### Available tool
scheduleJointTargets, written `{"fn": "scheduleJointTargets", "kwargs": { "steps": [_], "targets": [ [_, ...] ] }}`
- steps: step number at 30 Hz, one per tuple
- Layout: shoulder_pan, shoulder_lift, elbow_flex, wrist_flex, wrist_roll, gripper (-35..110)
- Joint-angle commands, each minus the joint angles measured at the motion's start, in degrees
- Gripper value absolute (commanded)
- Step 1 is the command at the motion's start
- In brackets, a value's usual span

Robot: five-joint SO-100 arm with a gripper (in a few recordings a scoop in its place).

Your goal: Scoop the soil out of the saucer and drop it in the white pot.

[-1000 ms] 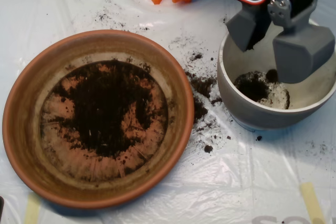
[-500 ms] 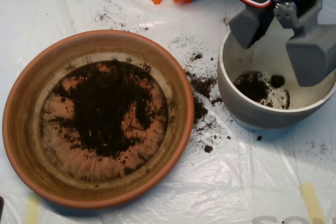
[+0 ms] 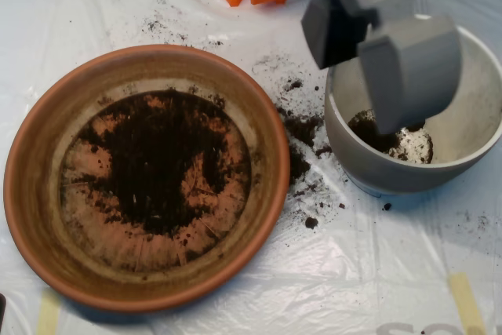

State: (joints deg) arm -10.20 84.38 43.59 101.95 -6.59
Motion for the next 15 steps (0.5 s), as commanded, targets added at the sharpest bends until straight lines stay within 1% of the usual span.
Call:
{"fn": "scheduleJointTargets", "kwargs": {
  "steps": [1, 5, 15],
  "targets": [
    [7.1, 6.8, -4.0, -0.4, 2.4, 37],
    [14.0, 7.4, 0.8, -1.7, 3.3, 37],
    [26.1, 23.8, 47.5, -25.7, 1.1, 41]
  ]
}}
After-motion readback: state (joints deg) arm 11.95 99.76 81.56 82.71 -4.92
